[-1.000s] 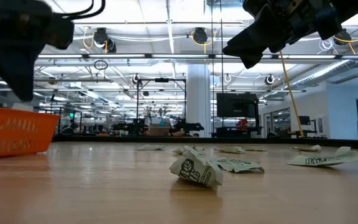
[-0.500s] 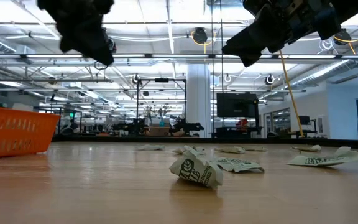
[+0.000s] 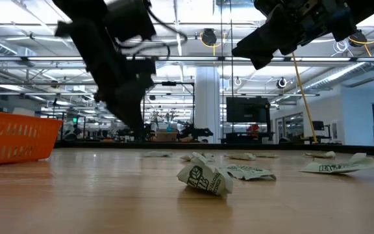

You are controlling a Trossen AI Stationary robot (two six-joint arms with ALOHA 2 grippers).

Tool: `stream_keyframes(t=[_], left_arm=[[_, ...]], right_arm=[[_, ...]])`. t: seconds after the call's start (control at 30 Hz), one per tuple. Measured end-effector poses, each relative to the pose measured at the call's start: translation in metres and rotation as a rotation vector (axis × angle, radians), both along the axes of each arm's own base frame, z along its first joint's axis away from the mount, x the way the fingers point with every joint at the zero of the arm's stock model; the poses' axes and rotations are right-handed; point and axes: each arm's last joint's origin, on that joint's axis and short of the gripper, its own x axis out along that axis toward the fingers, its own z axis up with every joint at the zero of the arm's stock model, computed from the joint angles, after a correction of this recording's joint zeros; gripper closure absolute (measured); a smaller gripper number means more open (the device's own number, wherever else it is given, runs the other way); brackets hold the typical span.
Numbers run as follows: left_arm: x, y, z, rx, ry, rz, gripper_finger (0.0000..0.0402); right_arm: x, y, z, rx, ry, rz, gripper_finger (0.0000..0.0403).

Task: Pick and place Stevia / Truvia into bins
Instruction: Put the white stevia packet into the orange bin

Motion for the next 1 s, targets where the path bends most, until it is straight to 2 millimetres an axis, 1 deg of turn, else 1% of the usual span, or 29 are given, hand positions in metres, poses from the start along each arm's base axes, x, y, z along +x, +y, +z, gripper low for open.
stream_keyframes(t=[0.1,0.17,0.27,0.4,0.47,0.67,0.73,0.87,1.0], left_arm=[[0.005,0.010,-0.019,-0.058,0.025,0.074,0.0307],[0.009,0.014,-0.029,-0.109,0.030,0.082,0.0307],[0.016,0.018,-0.035,-0.155,0.009,0.075,0.0307],[0.015,0.021,-0.035,-0.162,0.004,0.085,0.0307],[0.014,0.021,-0.031,-0.171,0.000,0.089,0.0307],[0.012,0.022,-0.006,-0.165,-0.099,0.088,0.0307],[0.011,0.022,-0.003,-0.159,-0.111,0.094,0.0307],[0.014,0.025,-0.003,-0.170,-0.126,0.072,0.0307],[0.017,0.026,-0.016,-0.175,-0.089,0.074,0.0307]], right_arm=[[0.000,0.000,0.000,0.000,0.001,0.000,0.0314],[0.000,0.000,0.000,0.000,0.001,0.000,0.0314],[0.000,0.000,0.000,0.000,0.001,0.000,0.0314],[0.000,0.000,-0.001,-0.001,0.007,0.000,0.0314],[0.000,0.000,-0.001,-0.001,0.012,-0.001,0.0314],[-0.002,0.000,-0.004,0.003,0.042,-0.003,0.0314],[-0.002,0.000,-0.005,0.010,0.064,-0.010,0.0314],[-0.008,-0.001,-0.015,0.032,0.189,-0.029,0.0314],[-0.014,-0.004,-0.025,0.023,0.312,-0.090,0.0314]])
